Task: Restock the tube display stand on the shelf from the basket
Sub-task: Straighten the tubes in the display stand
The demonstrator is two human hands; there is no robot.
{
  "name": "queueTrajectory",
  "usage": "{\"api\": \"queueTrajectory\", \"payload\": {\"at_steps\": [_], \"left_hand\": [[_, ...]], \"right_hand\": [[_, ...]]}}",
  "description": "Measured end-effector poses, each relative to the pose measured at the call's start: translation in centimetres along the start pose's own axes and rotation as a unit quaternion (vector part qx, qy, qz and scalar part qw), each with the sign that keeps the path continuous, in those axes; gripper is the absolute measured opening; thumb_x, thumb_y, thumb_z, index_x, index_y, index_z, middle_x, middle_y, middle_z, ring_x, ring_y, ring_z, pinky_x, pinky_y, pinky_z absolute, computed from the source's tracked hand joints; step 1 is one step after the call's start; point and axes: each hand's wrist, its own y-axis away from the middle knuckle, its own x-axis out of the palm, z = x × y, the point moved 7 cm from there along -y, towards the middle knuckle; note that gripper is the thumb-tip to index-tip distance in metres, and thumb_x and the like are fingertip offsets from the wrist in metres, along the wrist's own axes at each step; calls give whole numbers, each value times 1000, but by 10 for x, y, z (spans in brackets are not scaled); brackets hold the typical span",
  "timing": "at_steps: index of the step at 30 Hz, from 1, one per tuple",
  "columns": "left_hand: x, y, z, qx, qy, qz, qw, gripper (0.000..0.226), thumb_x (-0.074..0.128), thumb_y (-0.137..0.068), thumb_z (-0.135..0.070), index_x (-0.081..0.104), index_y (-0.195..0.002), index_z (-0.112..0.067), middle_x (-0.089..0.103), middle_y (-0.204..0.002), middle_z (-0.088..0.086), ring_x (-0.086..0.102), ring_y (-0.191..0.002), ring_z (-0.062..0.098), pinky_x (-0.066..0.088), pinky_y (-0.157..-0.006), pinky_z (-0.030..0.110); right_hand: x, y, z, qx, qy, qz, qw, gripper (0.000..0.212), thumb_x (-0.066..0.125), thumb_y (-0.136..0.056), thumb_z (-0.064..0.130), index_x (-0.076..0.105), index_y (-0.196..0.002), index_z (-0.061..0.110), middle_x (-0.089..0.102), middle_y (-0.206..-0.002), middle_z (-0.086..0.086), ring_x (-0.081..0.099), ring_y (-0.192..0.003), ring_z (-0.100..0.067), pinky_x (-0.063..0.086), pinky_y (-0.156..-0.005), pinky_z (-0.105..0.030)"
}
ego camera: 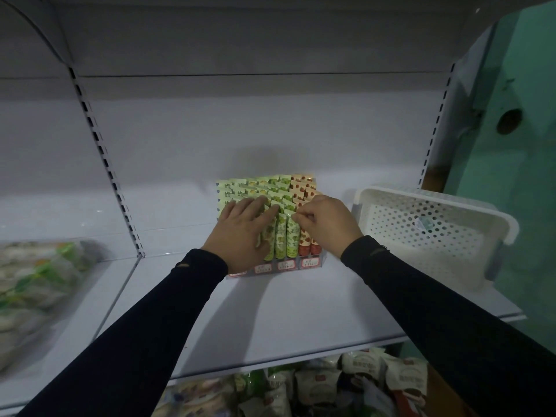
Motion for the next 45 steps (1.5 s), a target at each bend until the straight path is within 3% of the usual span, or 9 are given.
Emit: {"api": "queueTrajectory", "payload": {"at_steps": [7, 17, 22, 25, 28, 32, 38, 42, 45], "left_hand": [[3, -2, 1, 6, -3, 8, 1000, 76, 55, -83, -37, 28, -153, -24, 27, -158, 9, 22, -145, 32, 16, -117, 53], [-15, 15, 24, -41, 43, -46, 997, 78, 26, -80, -52, 40, -148, -16, 41, -151, 12, 34, -140, 35, 22, -114, 51], [-10, 21, 38, -71, 42, -14, 996, 85, 14, -82, -68, 30, -152, -23, 28, -159, 5, 21, -146, 26, 15, -118, 46], [-7, 21, 37, -70, 43, -5, 997, 86, 12, -81, -68, 27, -153, -24, 23, -161, 5, 18, -147, 25, 13, -118, 45], [-5, 23, 37, -68, 41, 0, 997, 86, 13, -81, -68, 26, -154, -24, 21, -161, 5, 18, -147, 26, 13, -118, 44], [-6, 22, 38, -65, 35, 3, 997, 86, 14, -79, -68, 28, -153, -25, 24, -160, 5, 18, -147, 27, 14, -119, 46], [-15, 11, 33, -66, 46, -1, 997, 88, 13, -78, -70, 25, -154, -26, 24, -160, 5, 17, -147, 26, 10, -119, 43], [-15, -6, 27, -60, 37, 7, 997, 87, 12, -80, -72, 22, -154, -27, 21, -161, 5, 14, -148, 26, 9, -120, 43], [-14, -19, 24, -59, 24, 19, 998, 84, 12, -82, -71, 20, -154, -29, 18, -162, 4, 12, -149, 25, 7, -120, 43]], "right_hand": [[-8, 3, 1, -2, -48, -31, 998, 25, 58, -94, 30, 75, -91, 12, 59, -85, -6, 53, -80, -16, 42, -76, -30], [-1, -3, 20, -16, -50, -25, 998, 26, 57, -93, 38, 73, -97, 18, 47, -82, 5, 48, -77, -12, 43, -73, -29], [5, -10, 26, -10, -15, 1, 1000, 29, 55, -95, 34, 72, -82, 15, 48, -85, 1, 50, -78, -15, 46, -76, -32], [6, -12, 27, -3, -4, 1, 1000, 43, 56, -95, 32, 46, -53, 25, 46, -79, 0, 49, -72, -17, 47, -73, -35], [6, -12, 29, -5, 2, -6, 1000, 48, 56, -94, 30, 38, -50, 28, 46, -76, 1, 51, -72, -18, 48, -72, -36], [6, -12, 28, -9, -7, -7, 1000, 45, 56, -94, 30, 44, -51, 22, 46, -73, 2, 52, -70, -17, 48, -71, -35], [-25, -18, 9, 13, -50, -70, 996, 40, 56, -94, 28, 55, -56, 15, 48, -61, 3, 44, -67, -10, 26, -62, -25], [-39, -29, -16, 70, -46, -79, 993, 27, 57, -94, 28, 75, -82, 12, 55, -68, 9, 49, -65, -7, 28, -52, -11], [-29, -39, -22, 71, -30, -35, 996, 29, 59, -92, 29, 74, -76, 10, 64, -68, 5, 55, -64, -8, 33, -55, -19]]}}
